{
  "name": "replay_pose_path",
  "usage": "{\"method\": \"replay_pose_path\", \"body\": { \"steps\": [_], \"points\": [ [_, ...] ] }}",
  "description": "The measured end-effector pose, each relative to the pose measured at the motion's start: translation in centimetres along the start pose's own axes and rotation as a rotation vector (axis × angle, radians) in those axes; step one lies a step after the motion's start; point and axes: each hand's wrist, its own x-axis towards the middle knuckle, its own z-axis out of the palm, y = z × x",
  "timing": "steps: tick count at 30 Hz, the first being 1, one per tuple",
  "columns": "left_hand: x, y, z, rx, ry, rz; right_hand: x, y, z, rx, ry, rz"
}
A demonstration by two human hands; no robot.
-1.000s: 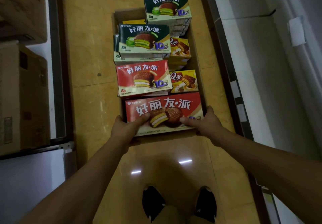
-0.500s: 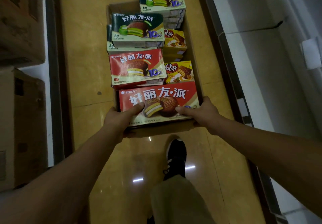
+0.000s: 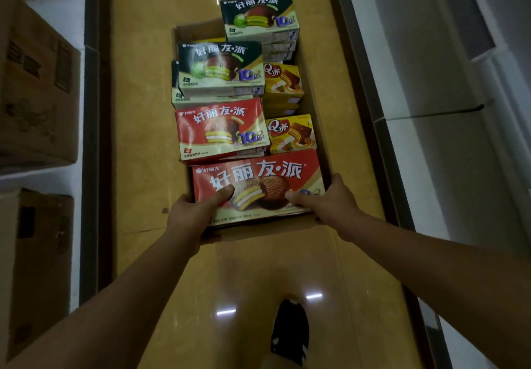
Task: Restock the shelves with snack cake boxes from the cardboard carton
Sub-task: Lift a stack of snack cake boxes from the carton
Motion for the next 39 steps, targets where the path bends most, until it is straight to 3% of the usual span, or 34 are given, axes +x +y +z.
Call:
{"method": "replay_pose_path", "body": {
  "steps": [16,39],
  "points": [
    [7.2,12.1,0.9,0.026,-0.009,-0.013,10.7,-8.4,0.3,-0.040,0.034,0.001],
    [22.9,36.5,2.7,0.057,-0.045,-0.005,28.8,-30.5,-0.4,0.027,0.066,0.029]
  ]
}}
